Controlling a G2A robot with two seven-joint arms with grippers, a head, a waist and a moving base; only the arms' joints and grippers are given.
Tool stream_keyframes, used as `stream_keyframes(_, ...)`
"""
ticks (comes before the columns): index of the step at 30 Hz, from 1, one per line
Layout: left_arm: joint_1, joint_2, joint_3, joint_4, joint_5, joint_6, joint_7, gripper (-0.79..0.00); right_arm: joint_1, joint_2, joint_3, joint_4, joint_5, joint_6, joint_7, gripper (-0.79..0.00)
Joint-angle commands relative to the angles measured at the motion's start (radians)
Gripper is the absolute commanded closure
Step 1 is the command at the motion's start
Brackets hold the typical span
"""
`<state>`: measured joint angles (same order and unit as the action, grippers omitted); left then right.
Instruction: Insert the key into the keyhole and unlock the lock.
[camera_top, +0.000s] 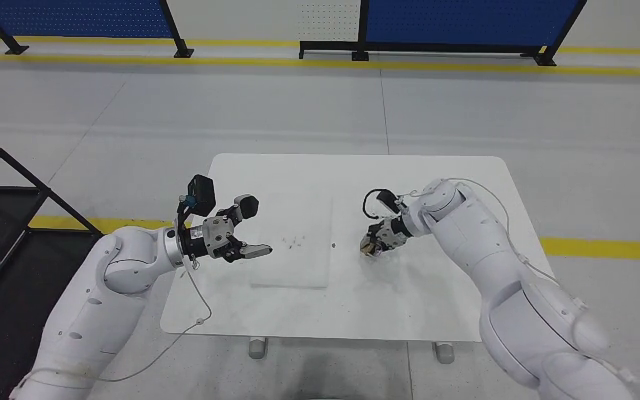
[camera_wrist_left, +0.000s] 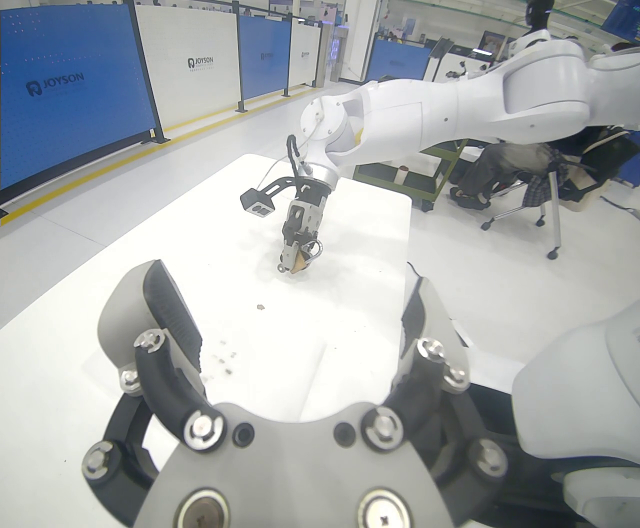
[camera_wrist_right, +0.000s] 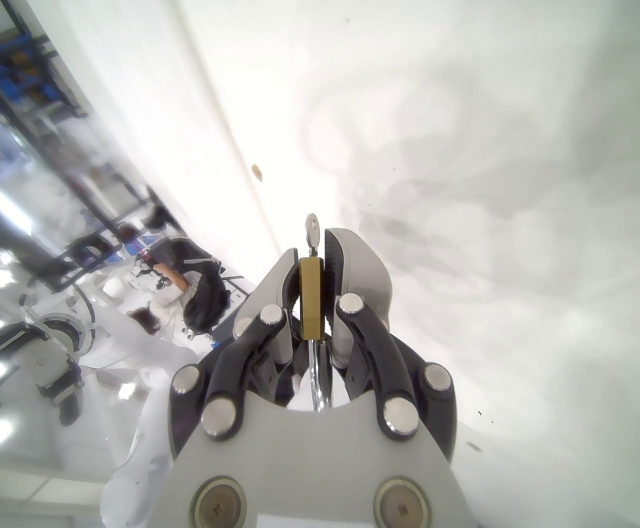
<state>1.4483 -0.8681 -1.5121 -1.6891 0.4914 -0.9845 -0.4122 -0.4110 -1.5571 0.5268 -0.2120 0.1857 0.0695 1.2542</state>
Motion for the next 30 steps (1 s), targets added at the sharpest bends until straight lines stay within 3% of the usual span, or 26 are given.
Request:
stream_keyframes(1, 0.000, 0.000, 0.000, 0.000, 0.000, 0.000, 0.000, -0.785, 0.001, -0.003, 0.001, 0.009, -0.004, 0.014, 0.002, 0.000)
stream_keyframes(30, 0.000, 0.000, 0.000, 0.000, 0.000, 0.000, 0.000, -0.785, 0.005, -0.020, 0.019, 0.038, -0.079, 0.121, 0.045, 0.000)
